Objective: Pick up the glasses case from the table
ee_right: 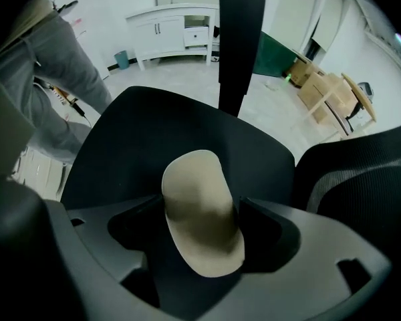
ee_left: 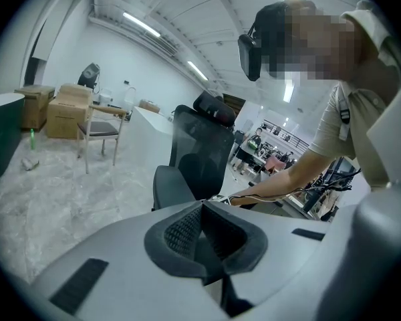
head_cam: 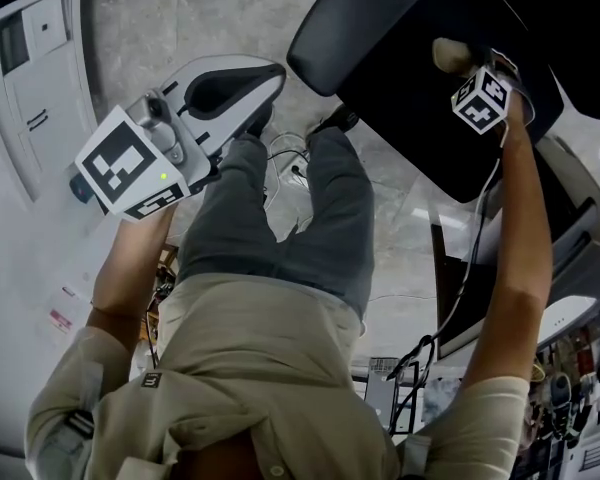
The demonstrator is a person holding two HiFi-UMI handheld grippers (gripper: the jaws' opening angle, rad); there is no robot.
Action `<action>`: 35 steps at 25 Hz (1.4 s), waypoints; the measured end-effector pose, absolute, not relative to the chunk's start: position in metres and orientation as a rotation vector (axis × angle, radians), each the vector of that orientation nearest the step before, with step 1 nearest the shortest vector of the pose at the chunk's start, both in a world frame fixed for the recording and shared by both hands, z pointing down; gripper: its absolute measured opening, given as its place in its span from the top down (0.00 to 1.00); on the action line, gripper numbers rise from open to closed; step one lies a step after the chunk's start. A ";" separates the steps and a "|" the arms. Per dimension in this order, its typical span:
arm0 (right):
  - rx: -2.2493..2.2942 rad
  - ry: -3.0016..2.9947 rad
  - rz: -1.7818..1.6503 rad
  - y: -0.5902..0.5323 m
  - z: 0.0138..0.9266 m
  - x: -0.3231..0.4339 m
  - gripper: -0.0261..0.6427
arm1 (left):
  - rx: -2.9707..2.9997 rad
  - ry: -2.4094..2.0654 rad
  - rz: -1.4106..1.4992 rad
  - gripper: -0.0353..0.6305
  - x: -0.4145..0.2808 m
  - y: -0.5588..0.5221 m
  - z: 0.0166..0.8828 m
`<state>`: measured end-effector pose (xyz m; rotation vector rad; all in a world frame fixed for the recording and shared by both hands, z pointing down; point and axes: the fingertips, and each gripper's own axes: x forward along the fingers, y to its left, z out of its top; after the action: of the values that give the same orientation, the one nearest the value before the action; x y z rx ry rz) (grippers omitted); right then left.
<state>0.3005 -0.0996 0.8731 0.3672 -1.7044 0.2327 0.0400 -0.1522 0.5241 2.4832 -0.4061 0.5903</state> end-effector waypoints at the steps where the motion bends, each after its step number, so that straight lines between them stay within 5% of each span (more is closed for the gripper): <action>1: 0.340 -1.701 0.220 -0.098 0.876 0.299 0.47 | 2.482 -0.406 0.592 0.93 0.040 -0.152 0.525; 16: 0.151 -1.625 0.108 -0.092 0.903 0.294 0.44 | 2.482 -0.419 0.587 0.93 0.032 -0.145 0.532; 35: 0.685 -1.719 0.273 -0.091 0.786 0.288 0.45 | 2.594 -0.367 0.532 0.93 0.042 -0.138 0.450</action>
<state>0.2881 -0.0910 0.7861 0.6851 -1.7185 0.2727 0.0421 -0.1383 0.4503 2.5936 -0.3668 0.5322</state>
